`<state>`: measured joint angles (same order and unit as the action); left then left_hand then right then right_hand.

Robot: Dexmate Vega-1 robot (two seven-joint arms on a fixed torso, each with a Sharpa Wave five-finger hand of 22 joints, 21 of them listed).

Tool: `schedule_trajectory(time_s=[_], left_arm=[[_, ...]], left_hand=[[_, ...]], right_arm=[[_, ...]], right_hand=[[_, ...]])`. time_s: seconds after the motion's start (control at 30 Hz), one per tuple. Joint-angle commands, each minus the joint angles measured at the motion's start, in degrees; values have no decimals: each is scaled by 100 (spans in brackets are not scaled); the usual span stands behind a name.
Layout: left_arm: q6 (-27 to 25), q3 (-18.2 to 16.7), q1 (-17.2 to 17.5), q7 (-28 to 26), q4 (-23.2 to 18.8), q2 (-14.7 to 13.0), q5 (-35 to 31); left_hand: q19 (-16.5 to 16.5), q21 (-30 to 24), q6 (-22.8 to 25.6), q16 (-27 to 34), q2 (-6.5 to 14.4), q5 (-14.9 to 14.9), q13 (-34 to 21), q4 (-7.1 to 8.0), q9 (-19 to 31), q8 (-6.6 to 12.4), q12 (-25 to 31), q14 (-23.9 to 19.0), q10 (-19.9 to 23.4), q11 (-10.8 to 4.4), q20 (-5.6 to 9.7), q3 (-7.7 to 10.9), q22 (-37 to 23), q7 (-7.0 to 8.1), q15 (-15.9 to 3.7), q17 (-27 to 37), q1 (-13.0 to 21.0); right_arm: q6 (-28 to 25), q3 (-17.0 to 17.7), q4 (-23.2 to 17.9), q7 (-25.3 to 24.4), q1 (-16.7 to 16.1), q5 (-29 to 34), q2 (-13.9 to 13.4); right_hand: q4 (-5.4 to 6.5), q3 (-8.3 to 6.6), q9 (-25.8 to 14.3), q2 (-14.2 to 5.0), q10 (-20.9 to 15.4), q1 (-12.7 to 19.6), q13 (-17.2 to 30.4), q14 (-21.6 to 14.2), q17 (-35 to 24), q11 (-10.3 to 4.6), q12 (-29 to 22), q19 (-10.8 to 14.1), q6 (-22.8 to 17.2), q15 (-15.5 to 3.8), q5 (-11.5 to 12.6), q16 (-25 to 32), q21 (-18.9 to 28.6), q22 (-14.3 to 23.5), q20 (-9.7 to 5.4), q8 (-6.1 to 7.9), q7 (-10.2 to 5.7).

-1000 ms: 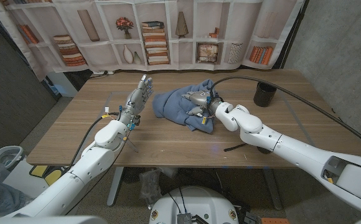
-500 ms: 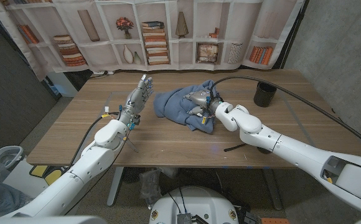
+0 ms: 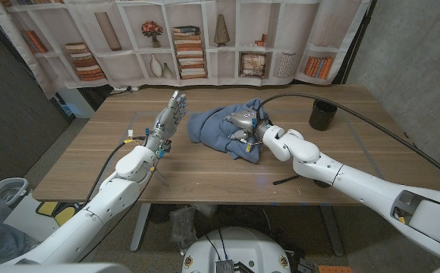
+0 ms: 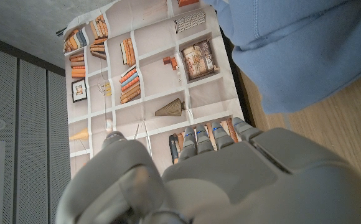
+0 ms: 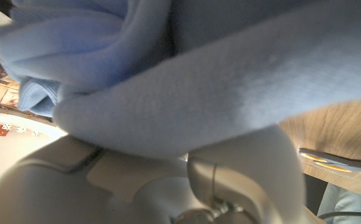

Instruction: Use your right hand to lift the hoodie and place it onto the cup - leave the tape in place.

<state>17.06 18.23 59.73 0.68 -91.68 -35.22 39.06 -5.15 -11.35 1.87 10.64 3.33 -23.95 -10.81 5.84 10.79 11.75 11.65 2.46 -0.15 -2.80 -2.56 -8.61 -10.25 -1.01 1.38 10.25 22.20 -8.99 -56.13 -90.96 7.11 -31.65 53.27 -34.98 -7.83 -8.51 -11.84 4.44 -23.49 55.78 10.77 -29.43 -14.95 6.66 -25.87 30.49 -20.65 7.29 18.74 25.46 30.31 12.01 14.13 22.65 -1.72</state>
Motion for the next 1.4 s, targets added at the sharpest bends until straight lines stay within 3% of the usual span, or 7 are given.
schedule_trajectory(time_s=[0.03, 0.23, 0.33, 0.73, 1.1, 1.23, 1.4], left_arm=[[2, 14, -6, -4, 12, 20, 0], [25, 21, -17, 13, 26, 31, -4], [30, 21, -18, 16, 27, 36, 1], [56, 19, 2, 32, 33, 44, 15], [62, -15, 81, 2, -32, 6, 23], [57, -27, 104, -12, -71, -14, 18], [36, -36, 119, -25, -115, -35, 18]], left_hand=[[-20, -10, 19, 28, 36, -3, -7, 13, 11, -15, 3, -14, 11, -52, -33, -46, -22, 39, 21, 34, 37], [-17, -13, 22, 28, 39, -2, -7, 14, 11, -14, 3, -14, 12, -49, -32, -55, -22, 41, 19, 35, 39], [-20, -12, 26, 27, 41, -2, -7, 14, 11, -13, 1, -12, 8, -46, -35, -60, -22, 41, 10, 35, 41], [-18, -15, 28, 25, 49, 0, -8, 16, 12, -14, 2, -9, 11, -60, -37, -80, -23, 39, 11, 36, 47], [-13, -18, 36, 27, 55, 1, -8, 18, 12, -12, 1, -15, 12, -45, -35, -96, -23, 40, 8, 36, 53], [-10, -20, 36, 29, 59, 2, -9, 18, 12, -13, 2, -19, 15, -36, -36, -104, -23, 41, 8, 36, 56], [-10, -20, 35, 28, 62, 3, -9, 19, 12, -14, 5, -18, 22, -49, -35, -111, -23, 41, 5, 36, 59]], right_arm=[[166, 49, -2, -337, -49, -93, -41], [272, 133, -67, -572, -108, -155, -89], [289, 156, -83, -599, -121, -171, -94], [369, 204, -127, -710, -159, -160, -110], [413, 210, -41, -993, -187, -113, -46], [410, 228, -45, -1131, -222, -106, -37], [399, 258, -108, -1173, -253, -115, -57]], right_hand=[[-86, -62, -820, -961, -2140, 1202, 186, -2384, -1213, -1561, -41, 1828, -1262, -2084, -167, 178, 835, 1048, -2646, 400, -1026], [-52, 29, -1474, -963, -2584, 1678, 644, -2713, -1962, -1606, -63, 1731, -1493, -2085, -509, 449, 1763, 1529, -2649, 916, -1004], [-44, 59, -1685, -948, -2720, 1836, 930, -2790, -2265, -1655, -75, 1628, -1576, -2082, -590, 507, 2216, 1733, -2652, 1073, -1005], [-26, -6, -1786, -955, -2943, 2242, 2009, -3074, -3052, -1684, 147, 1078, -1780, -2057, -742, 357, 3797, 1992, -2665, 1200, -998], [-52, -119, -1785, -1007, -3245, 2468, 2188, -3333, -3346, -1592, 261, 1084, -2162, -2063, -771, 396, 4200, 1869, -2687, 1371, -919], [-37, -107, -1858, -1013, -3565, 2510, 2313, -3506, -3608, -1406, 200, 1159, -2288, -2062, -800, 542, 4353, 1792, -2706, 1489, -867], [-25, -74, -1856, -1006, -3621, 2526, 2406, -3583, -3781, -1410, 200, 1238, -2386, -2047, -814, 610, 4449, 1735, -2705, 1547, -834]])
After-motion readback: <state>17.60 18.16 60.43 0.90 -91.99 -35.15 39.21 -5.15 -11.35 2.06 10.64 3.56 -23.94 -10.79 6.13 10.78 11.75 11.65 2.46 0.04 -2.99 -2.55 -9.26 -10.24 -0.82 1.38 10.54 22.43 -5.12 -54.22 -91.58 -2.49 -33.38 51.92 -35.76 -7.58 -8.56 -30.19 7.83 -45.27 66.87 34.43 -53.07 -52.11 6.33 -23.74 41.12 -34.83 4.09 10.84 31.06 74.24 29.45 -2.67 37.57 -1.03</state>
